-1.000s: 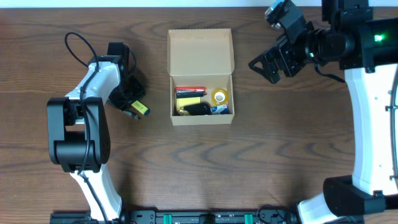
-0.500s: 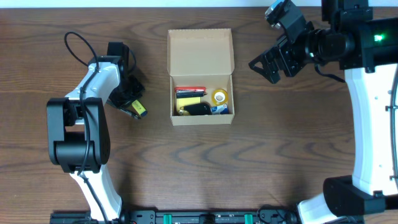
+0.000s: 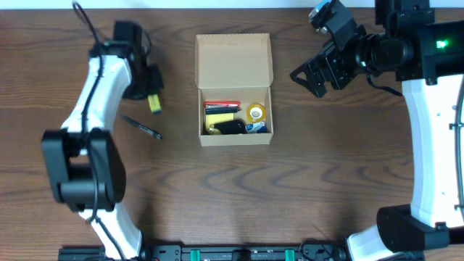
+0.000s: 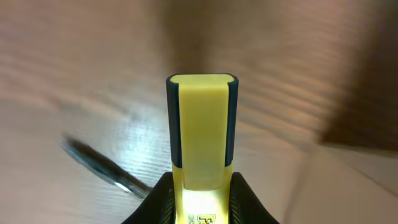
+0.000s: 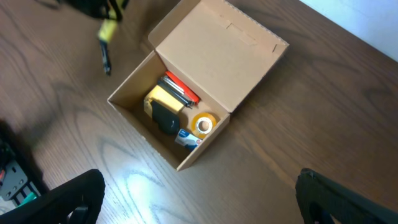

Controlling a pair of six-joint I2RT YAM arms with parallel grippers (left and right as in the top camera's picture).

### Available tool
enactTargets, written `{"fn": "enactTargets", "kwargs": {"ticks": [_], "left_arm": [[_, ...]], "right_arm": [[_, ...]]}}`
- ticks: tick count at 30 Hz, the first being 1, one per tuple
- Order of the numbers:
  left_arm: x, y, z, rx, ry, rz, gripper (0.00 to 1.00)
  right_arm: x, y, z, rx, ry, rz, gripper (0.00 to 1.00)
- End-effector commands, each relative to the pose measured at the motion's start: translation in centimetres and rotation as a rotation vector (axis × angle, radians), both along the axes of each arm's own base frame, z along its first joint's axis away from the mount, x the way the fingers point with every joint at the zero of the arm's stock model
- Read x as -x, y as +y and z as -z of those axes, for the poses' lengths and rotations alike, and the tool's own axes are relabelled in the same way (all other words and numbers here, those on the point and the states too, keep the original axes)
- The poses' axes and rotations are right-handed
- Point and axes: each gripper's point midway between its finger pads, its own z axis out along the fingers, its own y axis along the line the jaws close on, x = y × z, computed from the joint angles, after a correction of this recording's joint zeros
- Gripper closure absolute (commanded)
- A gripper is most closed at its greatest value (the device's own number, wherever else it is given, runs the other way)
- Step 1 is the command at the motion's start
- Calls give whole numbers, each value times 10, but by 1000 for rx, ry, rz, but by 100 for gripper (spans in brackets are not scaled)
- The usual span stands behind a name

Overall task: Pack container
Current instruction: 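Lower the left gripper onto the yellow highlighter and grasp it, then carry the highlighter with the left gripper and lower it into the box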

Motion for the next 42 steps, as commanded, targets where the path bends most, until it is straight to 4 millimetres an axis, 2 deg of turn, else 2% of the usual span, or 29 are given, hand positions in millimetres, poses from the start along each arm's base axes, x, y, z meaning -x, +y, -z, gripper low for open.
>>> {"fn": "enactTargets", "kwargs": {"ticks": [1, 5, 7, 12, 16, 20, 26, 29, 32, 35, 42], "left_arm": [[-5, -32, -57, -39, -179, 406, 94], [0, -72, -83, -94, -308, 717, 94], [5, -92, -86, -128, -339, 851, 94], [19, -149, -73, -217, -386, 1236, 94], [24, -174, -61, -272, -417, 1464, 94], [31, -183, -46, -289, -400, 1602, 94], [49, -183, -28, -277, -329, 1759, 94], [50, -184, -26, -271, -331, 1778, 94], [56, -196, -22, -194, -350, 1792, 94], [59, -202, -10, -153, -331, 1806, 94], [52, -198, 21, -171, -242, 1772, 94]], "right_arm": [[-2, -4, -1, 17, -14, 1, 1], [-8, -20, 6, 111, -26, 57, 1], [-9, -22, 6, 120, -27, 63, 1], [-9, -22, 6, 120, -27, 63, 1], [-9, -22, 6, 120, -27, 63, 1], [-9, -22, 6, 120, -27, 63, 1], [-9, -22, 6, 120, -27, 63, 1], [-9, -22, 6, 120, -27, 63, 1], [-9, -22, 6, 120, -27, 63, 1], [-9, -22, 6, 120, -27, 63, 1], [-9, -22, 6, 120, -27, 63, 1]]}}
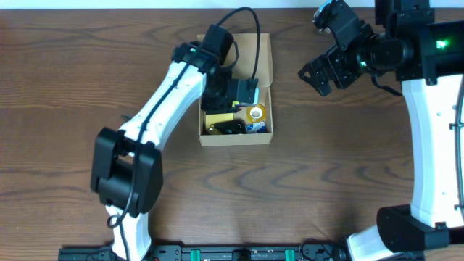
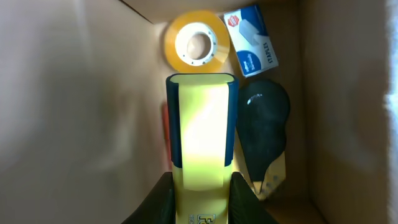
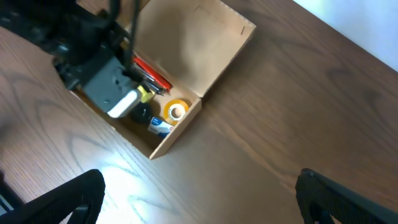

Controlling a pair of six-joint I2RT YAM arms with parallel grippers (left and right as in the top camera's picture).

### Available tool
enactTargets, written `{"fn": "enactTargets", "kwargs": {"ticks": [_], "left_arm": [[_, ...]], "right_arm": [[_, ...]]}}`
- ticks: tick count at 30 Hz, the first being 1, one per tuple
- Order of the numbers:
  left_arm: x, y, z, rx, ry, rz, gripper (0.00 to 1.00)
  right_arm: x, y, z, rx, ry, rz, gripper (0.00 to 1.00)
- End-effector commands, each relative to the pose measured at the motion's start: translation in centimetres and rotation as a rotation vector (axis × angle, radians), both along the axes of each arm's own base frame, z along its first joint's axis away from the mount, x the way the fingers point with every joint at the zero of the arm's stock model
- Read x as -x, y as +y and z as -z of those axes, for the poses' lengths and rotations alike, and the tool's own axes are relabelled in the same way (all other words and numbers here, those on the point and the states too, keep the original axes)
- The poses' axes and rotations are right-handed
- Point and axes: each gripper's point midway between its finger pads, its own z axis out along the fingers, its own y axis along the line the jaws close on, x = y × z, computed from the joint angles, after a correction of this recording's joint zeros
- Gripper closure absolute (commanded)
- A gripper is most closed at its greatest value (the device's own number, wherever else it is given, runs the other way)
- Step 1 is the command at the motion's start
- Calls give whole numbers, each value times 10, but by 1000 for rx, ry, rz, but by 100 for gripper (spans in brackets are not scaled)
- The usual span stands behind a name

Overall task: Pack container
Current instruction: 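Carry the highlighter with the left gripper and lower it into the box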

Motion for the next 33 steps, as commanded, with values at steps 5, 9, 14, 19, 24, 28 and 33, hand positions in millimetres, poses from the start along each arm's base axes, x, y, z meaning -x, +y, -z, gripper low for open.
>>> {"fn": "enactTargets", "kwargs": {"ticks": [5, 9, 14, 19, 24, 28, 33], "left_arm": [[-10, 4, 22, -53, 1, -22, 94], [-9, 7, 41, -83, 34, -23, 94], [-13, 5, 50, -82, 32, -24, 94], [-15, 4, 56, -83, 36, -29, 91], [-23, 0, 57, -63, 20, -79, 70], [-22, 1, 57, -66, 25, -79, 60], [-21, 1, 58, -69, 31, -79, 60]], "right_arm": [[-1, -2, -1, 8, -10, -3, 1], [-1, -2, -1, 8, -10, -3, 1], [-2, -2, -1, 8, -10, -3, 1], [-1, -2, -1, 7, -10, -3, 1], [-1, -2, -1, 8, -10, -3, 1], [-1, -2, -1, 8, -10, -3, 1], [-1, -2, -1, 8, -10, -3, 1]]}}
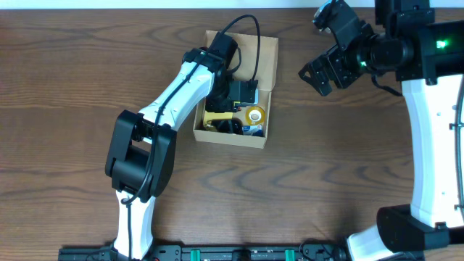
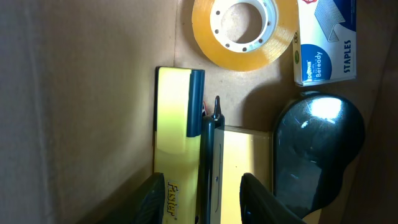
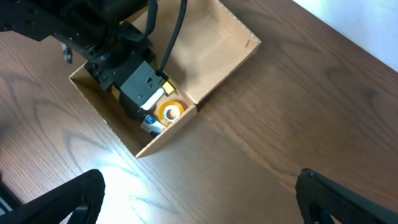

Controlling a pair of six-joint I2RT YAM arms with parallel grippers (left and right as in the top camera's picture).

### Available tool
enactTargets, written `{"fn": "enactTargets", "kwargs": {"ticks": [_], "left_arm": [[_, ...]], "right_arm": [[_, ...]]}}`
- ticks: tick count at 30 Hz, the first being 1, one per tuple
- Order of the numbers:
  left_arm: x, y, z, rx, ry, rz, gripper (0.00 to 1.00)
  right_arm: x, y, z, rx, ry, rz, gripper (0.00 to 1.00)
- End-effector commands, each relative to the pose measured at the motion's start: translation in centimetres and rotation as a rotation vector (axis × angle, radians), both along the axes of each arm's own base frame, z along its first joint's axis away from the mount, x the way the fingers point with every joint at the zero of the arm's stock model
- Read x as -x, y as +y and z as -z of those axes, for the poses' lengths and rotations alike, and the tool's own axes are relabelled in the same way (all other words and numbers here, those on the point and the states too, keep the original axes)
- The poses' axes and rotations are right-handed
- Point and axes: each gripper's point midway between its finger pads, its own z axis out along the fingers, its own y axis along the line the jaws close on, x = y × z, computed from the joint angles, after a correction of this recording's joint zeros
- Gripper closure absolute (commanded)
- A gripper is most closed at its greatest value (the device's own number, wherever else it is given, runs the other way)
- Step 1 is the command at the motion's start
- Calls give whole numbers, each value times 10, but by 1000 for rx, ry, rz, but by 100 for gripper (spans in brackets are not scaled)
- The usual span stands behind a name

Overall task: Pack container
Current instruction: 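Carry the highlighter with the left gripper and lower it into the box, then open the left gripper and move it left over the black pen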

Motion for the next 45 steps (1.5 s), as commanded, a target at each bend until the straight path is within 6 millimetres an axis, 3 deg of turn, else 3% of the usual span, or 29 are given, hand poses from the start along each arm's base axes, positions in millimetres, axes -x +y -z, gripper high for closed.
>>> {"fn": "enactTargets", "kwargs": {"ticks": [1, 5, 9, 16, 22, 26, 29, 33, 41, 45], "left_arm": [[2, 1, 8, -12, 22, -11, 60], [1, 1, 7, -10, 19, -11, 60], [0, -3, -12, 13, -7, -51, 60], [7, -6, -93, 79, -118, -116, 55], [19, 13, -174, 156, -245, -296, 44], [40, 39, -211, 163, -278, -455, 39], [60, 67, -216, 85, -266, -560, 48], [78, 107, -207, 13, -178, -883, 55], [54, 156, -199, 207, -63, -1618, 55], [39, 181, -180, 285, 7, -1995, 51]], "right_arm": [[-1, -1, -2, 2, -9, -6, 1], [-1, -1, -2, 2, -9, -6, 1], [-1, -1, -2, 2, -9, -6, 1], [-1, -1, -2, 2, -9, -6, 1], [-1, -1, -2, 2, -9, -6, 1], [-1, -1, -2, 2, -9, -6, 1], [-1, -1, -2, 2, -9, -6, 1], [-1, -1, -2, 2, -9, -6, 1], [-1, -1, -2, 2, -9, -6, 1], [-1, -1, -2, 2, -9, -6, 1]]}}
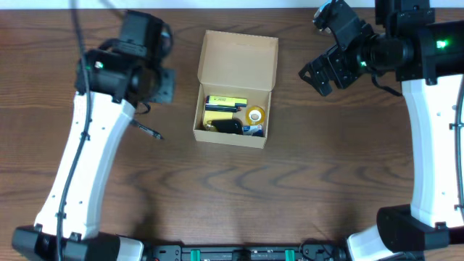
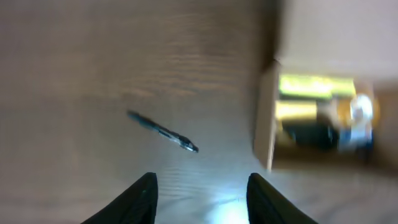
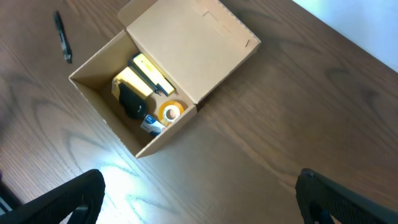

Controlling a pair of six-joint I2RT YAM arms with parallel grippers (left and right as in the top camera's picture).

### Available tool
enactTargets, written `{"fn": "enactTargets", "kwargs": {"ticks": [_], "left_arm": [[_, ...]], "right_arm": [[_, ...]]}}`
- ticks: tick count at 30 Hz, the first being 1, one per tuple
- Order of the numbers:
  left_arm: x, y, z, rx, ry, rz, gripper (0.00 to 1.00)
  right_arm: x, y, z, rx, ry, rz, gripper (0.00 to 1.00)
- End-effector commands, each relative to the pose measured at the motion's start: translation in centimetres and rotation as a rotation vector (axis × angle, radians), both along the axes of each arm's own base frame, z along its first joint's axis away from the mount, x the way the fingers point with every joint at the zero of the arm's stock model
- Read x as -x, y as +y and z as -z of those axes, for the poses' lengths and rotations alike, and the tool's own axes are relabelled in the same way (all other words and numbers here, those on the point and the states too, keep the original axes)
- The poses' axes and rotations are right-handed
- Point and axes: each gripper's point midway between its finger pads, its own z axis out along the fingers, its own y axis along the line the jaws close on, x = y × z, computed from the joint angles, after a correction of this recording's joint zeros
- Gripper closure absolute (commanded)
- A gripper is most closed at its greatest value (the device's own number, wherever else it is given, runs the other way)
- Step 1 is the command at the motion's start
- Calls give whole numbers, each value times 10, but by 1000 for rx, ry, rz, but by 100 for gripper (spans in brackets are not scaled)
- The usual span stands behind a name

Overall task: Pack container
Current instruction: 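Open the left gripper and move it left over the black pen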

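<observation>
The open cardboard box [image 1: 239,51] stands at the table's middle back, turned slightly. In it lie a yellow highlighter [image 1: 225,101], a tape roll [image 1: 254,114], a staples box [image 1: 255,130], a black object [image 1: 230,127] and yellow notes [image 1: 212,116]. A black pen [image 1: 147,130] lies on the table left of the box, also seen as the pen [image 2: 163,131] in the left wrist view. My left gripper [image 1: 162,85] hangs open and empty left of the box, above the pen. My right gripper [image 1: 319,72] is open and empty, high to the right of the box.
The wooden table [image 1: 304,188] is bare in front of the box. The box's lid flap [image 3: 199,37] stands open toward the back. The box's left wall [image 2: 264,118] is at the right of the left wrist view.
My left gripper has left the box and now hangs open to its left, over the pen. The highlighter stays lying in the box. The right arm has not moved.
My left gripper held the yellow highlighter left of the box, near the pen. Then it held it down inside the box. Then it stood open with the highlighter laid in the box, which had turned slightly. Now it is outside, empty.
</observation>
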Motion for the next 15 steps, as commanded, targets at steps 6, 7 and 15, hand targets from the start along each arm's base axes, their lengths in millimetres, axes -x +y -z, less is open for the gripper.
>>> {"fn": "enactTargets", "kwargs": {"ticks": [6, 7, 15], "left_arm": [[-38, 24, 80, 143, 103, -656, 48], [-43, 24, 93, 144, 119, -695, 49], [-37, 22, 168, 126, 285, -988, 54]], "right_arm": [[-1, -1, -2, 2, -9, -6, 1], [-1, -1, -2, 2, -9, -6, 1], [-1, -1, -2, 1, -9, -6, 1]]}}
